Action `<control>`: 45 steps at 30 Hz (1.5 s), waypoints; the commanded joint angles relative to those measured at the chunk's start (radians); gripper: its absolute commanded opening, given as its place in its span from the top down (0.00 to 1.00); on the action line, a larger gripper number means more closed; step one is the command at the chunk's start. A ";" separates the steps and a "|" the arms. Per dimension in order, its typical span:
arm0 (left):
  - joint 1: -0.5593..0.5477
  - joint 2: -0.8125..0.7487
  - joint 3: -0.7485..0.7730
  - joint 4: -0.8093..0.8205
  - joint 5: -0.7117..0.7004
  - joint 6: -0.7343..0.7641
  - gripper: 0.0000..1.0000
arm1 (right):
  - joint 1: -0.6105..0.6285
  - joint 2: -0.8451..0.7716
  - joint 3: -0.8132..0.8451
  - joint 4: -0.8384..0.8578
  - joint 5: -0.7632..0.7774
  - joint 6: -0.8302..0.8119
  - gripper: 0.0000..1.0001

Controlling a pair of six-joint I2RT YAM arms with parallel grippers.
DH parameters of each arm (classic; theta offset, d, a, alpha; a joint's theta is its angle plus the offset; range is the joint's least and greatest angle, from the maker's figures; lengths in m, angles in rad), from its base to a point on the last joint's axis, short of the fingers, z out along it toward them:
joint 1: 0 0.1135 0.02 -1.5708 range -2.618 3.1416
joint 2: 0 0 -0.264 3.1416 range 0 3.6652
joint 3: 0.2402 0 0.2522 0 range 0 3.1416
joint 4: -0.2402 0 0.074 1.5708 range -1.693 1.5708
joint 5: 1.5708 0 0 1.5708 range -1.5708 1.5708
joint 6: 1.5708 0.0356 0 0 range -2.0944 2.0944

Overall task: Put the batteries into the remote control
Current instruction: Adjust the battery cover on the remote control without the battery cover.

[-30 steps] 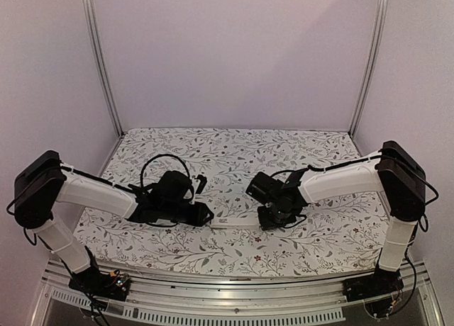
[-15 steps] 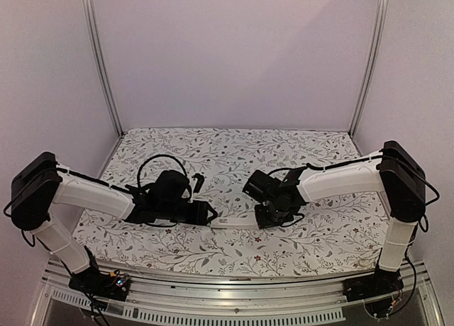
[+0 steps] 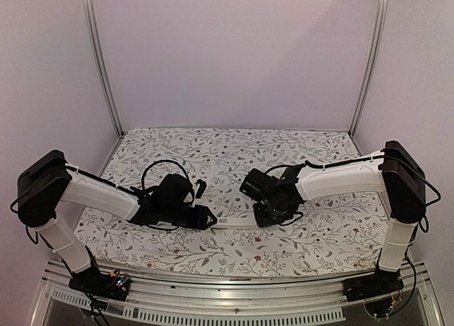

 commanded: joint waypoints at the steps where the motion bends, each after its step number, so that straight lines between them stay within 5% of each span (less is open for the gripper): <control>1: 0.006 0.001 0.003 0.009 0.006 -0.008 0.57 | 0.005 -0.056 0.013 -0.045 0.068 0.013 0.87; 5: 0.007 0.009 0.010 0.008 0.011 -0.006 0.57 | -0.010 -0.093 -0.021 0.031 -0.001 -0.003 0.60; 7: 0.008 0.006 0.007 0.008 0.009 -0.008 0.57 | -0.017 -0.109 -0.052 0.087 -0.043 -0.002 0.54; 20: 0.009 0.010 0.001 0.017 0.016 -0.008 0.58 | -0.025 -0.090 -0.103 0.200 -0.151 0.022 0.71; 45: 0.014 -0.028 -0.011 0.014 0.028 -0.012 0.63 | -0.035 -0.040 -0.142 0.218 -0.162 0.030 0.83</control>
